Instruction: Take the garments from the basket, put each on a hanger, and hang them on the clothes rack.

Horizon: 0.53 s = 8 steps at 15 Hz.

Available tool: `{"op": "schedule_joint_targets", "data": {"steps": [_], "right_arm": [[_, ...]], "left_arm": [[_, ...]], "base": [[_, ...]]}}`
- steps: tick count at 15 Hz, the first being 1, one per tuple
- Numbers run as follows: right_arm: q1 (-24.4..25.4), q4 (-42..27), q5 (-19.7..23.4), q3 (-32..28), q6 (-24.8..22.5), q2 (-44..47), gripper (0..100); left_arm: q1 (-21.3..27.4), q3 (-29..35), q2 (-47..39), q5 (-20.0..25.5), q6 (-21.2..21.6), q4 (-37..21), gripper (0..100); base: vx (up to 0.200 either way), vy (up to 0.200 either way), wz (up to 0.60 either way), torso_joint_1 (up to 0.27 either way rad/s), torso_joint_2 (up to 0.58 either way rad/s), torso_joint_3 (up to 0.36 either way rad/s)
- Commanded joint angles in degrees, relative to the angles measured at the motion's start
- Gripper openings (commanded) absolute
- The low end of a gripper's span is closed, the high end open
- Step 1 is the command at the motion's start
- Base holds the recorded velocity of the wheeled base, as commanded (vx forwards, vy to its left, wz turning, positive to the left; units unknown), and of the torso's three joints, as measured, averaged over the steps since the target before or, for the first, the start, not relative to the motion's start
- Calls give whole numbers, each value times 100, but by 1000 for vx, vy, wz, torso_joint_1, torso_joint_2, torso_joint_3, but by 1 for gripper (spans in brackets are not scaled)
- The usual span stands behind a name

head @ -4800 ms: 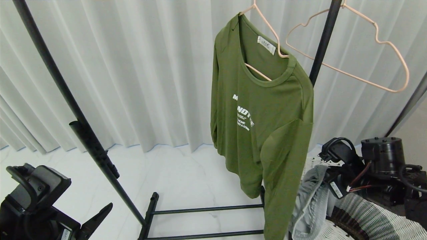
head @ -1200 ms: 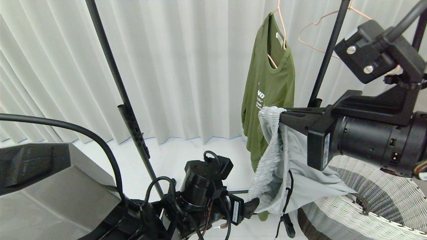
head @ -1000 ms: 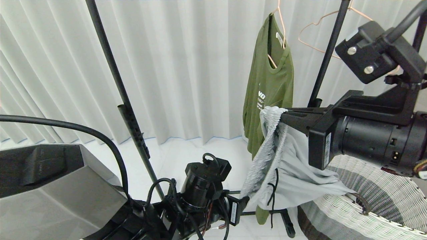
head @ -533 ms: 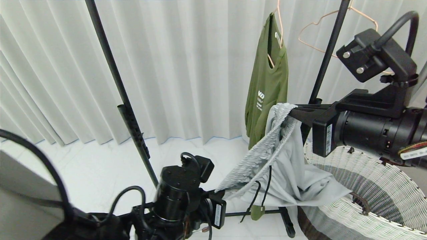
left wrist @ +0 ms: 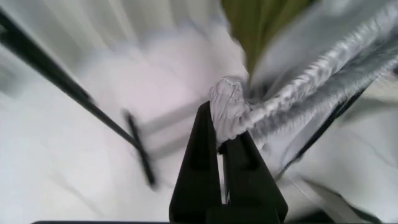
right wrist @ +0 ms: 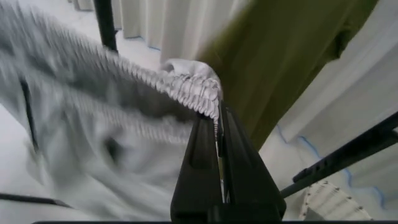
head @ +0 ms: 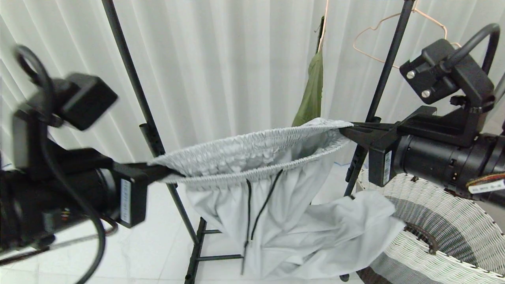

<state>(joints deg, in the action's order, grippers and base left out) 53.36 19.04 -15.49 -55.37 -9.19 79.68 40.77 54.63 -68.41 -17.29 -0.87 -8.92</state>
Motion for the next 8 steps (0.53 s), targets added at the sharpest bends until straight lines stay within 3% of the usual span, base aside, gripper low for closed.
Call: {"op": "schedule_joint_targets", "data": {"steps": [1, 3, 6, 8], "right_arm": [[-71, 3, -15, 281, -188, -418, 0], [-229, -6, -6, 228, -338, -629, 0], [-660, -23, 20, -237, -540, -673, 0], [-757, -85, 55, -580, -540, -567, 0]], "left_arm": [[-34, 259, 513, -161, 385, -31, 0], [89, 329, 496, -152, 737, -22, 0], [511, 611, 337, -152, 755, -22, 0], [547, 786, 197, -161, 755, -22, 0]], "base": [[0, 0, 0, 0, 0, 0], [0, 0, 0, 0, 0, 0], [0, 0, 0, 0, 0, 0], [0, 0, 0, 0, 0, 0]]}}
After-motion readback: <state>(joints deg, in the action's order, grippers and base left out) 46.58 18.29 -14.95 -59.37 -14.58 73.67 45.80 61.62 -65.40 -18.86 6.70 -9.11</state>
